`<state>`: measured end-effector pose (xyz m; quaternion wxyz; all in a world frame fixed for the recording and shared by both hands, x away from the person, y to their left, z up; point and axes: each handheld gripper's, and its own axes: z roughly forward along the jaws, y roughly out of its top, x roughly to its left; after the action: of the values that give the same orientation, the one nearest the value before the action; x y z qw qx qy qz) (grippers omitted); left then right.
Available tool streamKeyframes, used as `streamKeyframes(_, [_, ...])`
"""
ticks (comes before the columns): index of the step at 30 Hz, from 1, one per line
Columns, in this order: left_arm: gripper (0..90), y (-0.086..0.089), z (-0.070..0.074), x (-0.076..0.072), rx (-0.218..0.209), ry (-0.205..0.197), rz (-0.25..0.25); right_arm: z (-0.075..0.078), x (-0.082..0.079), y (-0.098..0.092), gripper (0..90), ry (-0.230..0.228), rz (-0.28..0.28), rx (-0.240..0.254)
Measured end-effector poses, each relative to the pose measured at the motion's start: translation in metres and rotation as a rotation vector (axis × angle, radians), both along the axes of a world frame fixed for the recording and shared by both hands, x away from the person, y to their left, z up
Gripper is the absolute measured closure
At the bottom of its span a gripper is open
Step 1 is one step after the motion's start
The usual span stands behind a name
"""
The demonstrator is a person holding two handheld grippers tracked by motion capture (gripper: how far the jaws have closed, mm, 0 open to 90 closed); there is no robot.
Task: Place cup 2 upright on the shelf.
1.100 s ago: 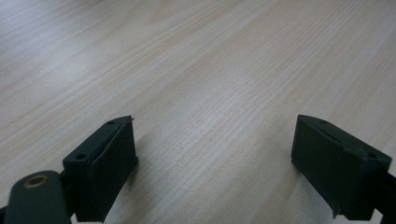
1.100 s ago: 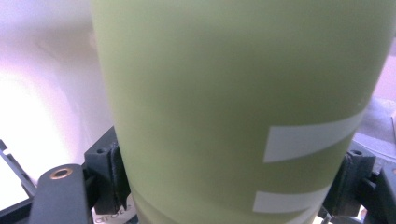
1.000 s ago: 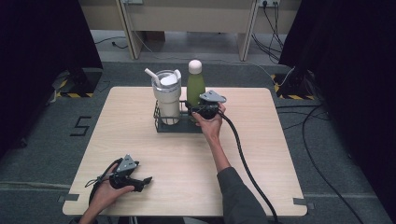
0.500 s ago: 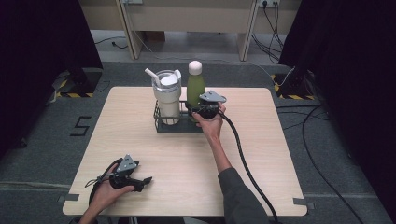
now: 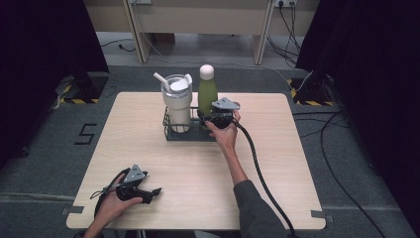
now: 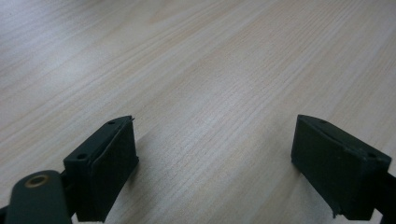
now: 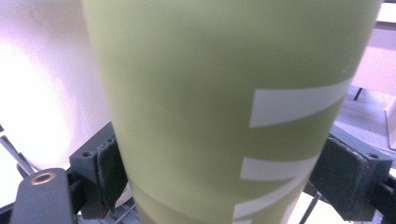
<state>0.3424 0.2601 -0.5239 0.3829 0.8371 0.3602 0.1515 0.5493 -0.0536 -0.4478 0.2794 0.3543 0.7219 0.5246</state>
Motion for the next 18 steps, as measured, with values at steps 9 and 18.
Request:
streamKeyframes(9, [13.2, 0.000, 0.000, 0.000, 0.000, 0.000, -0.001, 0.004, -0.010, -0.007, 14.7, 0.018, -0.006, -0.007])
streamKeyframes(18, [13.2, 0.000, 0.000, 0.000, 0.004, 0.000, -0.003, 0.012, -0.024, -0.021, 14.8, 0.020, 0.016, 0.005])
